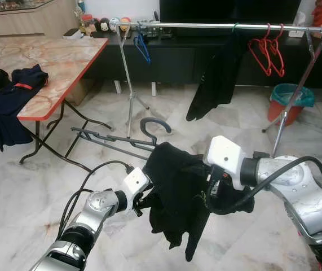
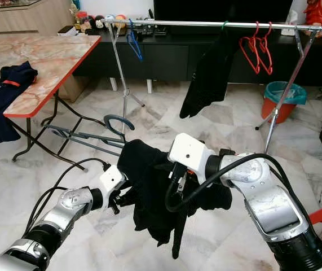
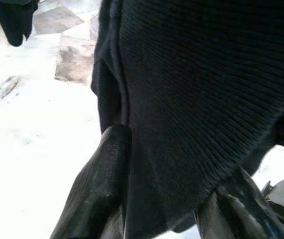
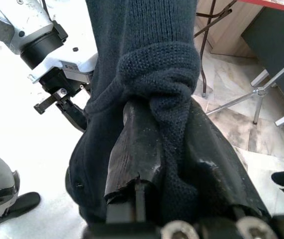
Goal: Hang hanger
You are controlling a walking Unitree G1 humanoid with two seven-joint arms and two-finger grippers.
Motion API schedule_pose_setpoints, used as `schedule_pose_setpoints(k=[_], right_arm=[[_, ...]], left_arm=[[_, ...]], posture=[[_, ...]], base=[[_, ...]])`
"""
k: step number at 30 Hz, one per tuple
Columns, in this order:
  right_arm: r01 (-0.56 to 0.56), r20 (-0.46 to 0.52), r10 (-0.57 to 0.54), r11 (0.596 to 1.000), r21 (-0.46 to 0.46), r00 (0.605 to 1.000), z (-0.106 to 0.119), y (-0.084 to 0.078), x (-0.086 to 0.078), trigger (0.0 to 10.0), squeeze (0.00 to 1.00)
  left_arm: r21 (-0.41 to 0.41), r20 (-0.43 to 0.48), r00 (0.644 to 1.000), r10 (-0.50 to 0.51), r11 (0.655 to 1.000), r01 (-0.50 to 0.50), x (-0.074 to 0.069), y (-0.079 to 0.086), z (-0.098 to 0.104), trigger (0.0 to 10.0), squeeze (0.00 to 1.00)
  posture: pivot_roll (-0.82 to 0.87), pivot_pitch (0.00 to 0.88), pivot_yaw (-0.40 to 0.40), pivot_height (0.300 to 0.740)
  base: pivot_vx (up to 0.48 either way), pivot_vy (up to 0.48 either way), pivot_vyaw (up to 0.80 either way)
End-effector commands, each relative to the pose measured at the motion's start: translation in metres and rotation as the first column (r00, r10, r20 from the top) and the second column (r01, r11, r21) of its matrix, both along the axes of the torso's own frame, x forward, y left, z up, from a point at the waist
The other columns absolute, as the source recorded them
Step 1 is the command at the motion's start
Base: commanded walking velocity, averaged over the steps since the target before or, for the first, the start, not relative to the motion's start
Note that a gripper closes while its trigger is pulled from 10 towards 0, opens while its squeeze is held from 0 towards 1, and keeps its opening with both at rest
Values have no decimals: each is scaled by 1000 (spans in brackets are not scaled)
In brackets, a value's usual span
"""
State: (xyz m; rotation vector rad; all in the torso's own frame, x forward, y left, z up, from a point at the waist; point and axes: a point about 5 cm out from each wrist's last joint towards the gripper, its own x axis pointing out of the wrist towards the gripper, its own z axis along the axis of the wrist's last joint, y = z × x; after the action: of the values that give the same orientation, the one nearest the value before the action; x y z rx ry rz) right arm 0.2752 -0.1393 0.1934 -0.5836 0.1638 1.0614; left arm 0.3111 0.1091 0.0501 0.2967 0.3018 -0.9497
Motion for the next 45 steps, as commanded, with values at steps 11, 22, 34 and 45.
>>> schedule_pose_setpoints(k=[11, 22, 34, 45], right_arm=[[-39, 41, 39, 999, 9, 998, 7, 6, -4, 0, 0], [-4, 22, 4, 1000, -27, 1000, -1, -12, -2, 0, 0], [-14, -5, 14, 997, -78, 1000, -9, -39, -4, 0, 0], [-155, -117, 132, 965, -211, 984, -15, -70, -23, 0, 0]], left_arm=[[3, -16, 1000, -7, 1000, 7, -3, 3, -3, 0, 0], [15, -32, 996, 81, 997, -80, -5, 21, -9, 0, 0], [18, -51, 988, 146, 989, -146, -9, 36, -13, 0, 0], [123, -80, 982, 170, 979, -160, -18, 50, -26, 10000, 0]], posture=[[-49, 0, 83, 740], [-51, 0, 86, 740], [-47, 0, 93, 740], [-48, 0, 98, 740]], base=[[0, 0, 0], [0, 0, 0], [0, 0, 0], [0, 0, 0]])
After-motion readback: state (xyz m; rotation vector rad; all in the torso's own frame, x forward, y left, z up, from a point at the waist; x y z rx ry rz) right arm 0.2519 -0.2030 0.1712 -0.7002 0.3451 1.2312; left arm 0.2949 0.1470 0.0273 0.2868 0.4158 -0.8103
